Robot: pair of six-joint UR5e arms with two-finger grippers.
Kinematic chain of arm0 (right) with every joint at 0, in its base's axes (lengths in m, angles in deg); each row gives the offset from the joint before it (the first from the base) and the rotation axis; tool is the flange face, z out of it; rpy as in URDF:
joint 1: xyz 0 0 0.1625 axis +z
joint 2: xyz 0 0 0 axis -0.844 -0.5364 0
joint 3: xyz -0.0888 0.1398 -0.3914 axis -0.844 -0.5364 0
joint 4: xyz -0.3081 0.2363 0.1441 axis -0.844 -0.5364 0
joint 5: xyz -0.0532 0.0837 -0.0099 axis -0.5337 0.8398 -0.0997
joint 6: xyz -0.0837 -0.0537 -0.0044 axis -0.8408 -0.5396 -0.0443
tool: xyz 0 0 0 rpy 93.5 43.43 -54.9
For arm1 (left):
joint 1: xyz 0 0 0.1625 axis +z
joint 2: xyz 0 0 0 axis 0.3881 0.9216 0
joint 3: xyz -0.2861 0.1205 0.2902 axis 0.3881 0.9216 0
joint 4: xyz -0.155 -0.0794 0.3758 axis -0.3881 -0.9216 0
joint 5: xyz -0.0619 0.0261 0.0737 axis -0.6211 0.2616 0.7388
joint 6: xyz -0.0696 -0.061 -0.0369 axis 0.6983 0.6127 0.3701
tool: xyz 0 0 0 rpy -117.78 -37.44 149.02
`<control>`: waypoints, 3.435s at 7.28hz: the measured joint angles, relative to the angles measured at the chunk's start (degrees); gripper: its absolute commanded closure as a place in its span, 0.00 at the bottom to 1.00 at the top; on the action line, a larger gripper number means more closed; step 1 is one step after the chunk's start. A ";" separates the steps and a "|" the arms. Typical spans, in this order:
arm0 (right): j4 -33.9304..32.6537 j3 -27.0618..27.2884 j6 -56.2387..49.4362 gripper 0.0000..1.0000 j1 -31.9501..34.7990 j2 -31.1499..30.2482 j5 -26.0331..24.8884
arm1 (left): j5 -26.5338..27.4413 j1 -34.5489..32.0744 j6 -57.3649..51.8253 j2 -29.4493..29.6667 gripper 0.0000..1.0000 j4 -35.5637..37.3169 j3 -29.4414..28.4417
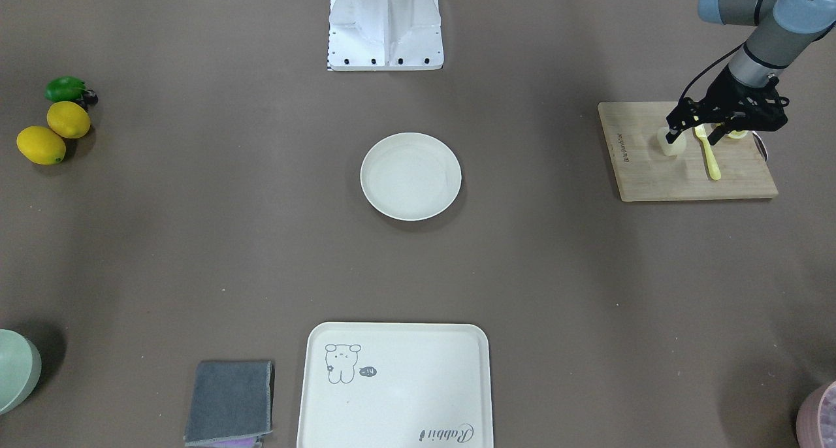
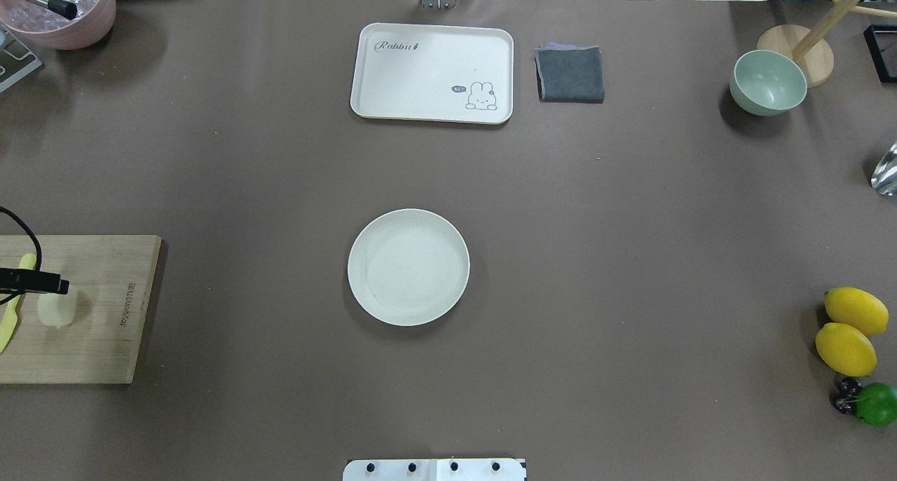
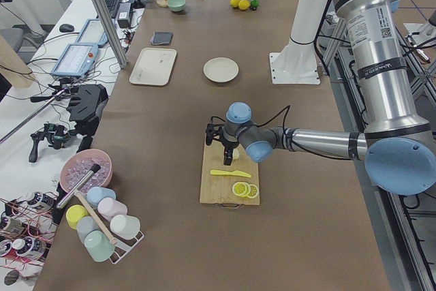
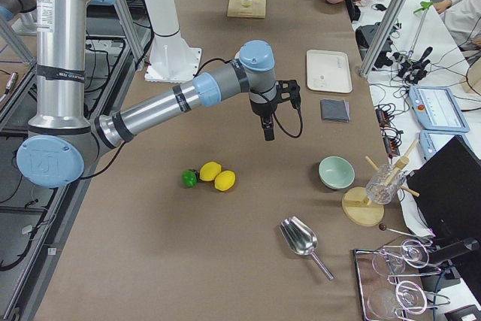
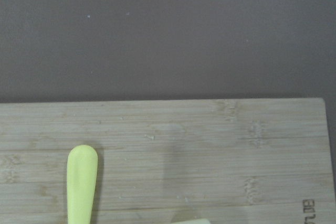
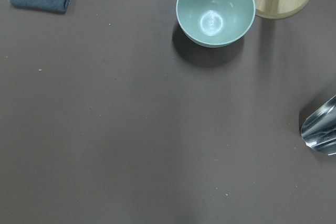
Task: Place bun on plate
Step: 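Reach the left gripper to the white bun on the cutting board and grasp it, then carry the bun with the left gripper and lower it onto the white plate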
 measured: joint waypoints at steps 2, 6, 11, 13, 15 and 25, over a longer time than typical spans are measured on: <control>0.09 0.01 -0.29 0.00 0.19 -0.46 0.00 | 3.32 3.89 3.35 -1.02 0.20 -1.93 -0.09; 0.17 -0.04 -0.35 0.00 0.38 -0.68 -0.02 | 5.76 6.42 3.86 -1.00 0.63 -2.30 -0.21; 0.11 -0.10 -0.43 0.00 0.92 -0.88 -0.03 | 2.90 5.97 4.01 0.52 0.66 -2.17 4.21; 0.16 -0.01 -0.45 0.00 1.11 -1.47 -0.01 | 0.91 5.52 6.71 8.73 0.66 -1.34 3.68; 0.19 0.18 -0.51 0.00 1.60 -2.35 0.00 | 0.83 6.33 13.26 21.82 0.66 1.52 -0.45; 0.55 0.09 -4.64 0.00 4.55 -8.05 0.00 | 17.54 23.07 28.88 50.31 0.02 14.18 -10.78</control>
